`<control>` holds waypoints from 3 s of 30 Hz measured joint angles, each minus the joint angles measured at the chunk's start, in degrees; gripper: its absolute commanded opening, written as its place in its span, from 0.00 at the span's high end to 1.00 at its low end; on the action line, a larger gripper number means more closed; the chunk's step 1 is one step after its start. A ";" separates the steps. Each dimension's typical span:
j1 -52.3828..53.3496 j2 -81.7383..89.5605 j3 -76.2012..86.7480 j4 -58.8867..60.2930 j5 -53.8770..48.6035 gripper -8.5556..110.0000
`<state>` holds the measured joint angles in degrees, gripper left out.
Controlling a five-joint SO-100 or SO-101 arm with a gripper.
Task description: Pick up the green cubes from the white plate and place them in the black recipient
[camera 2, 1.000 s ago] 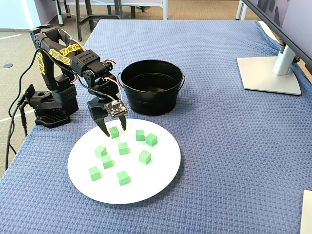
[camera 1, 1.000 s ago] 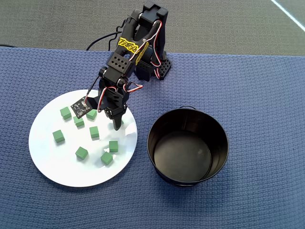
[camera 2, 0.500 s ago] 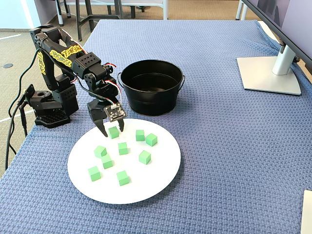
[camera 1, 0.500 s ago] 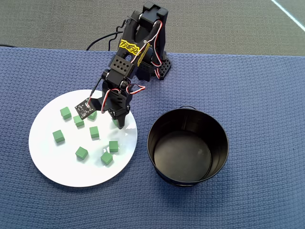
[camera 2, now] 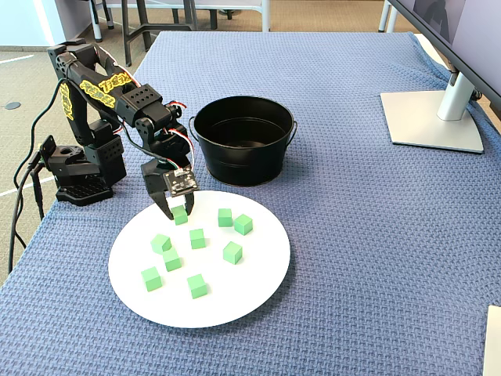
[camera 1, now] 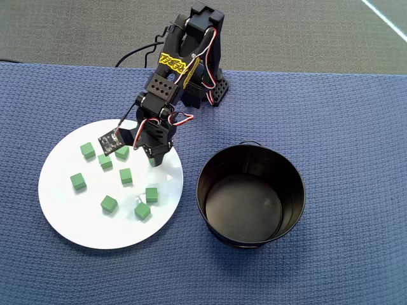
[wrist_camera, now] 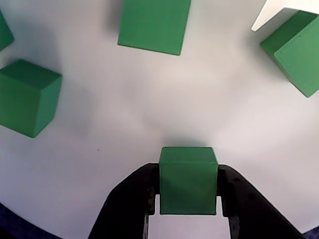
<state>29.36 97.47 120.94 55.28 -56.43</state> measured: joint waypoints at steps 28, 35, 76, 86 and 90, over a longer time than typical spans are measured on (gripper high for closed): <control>-39.81 -4.83 -48.60 28.92 58.54 0.93; -44.91 -10.28 -47.72 25.05 58.62 0.61; -0.44 -8.00 -19.34 1.05 28.12 0.67; -5.01 -11.51 -19.25 0.00 28.92 0.69; -8.44 -11.51 -18.02 0.00 28.04 0.69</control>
<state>20.92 85.96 102.92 55.28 -28.39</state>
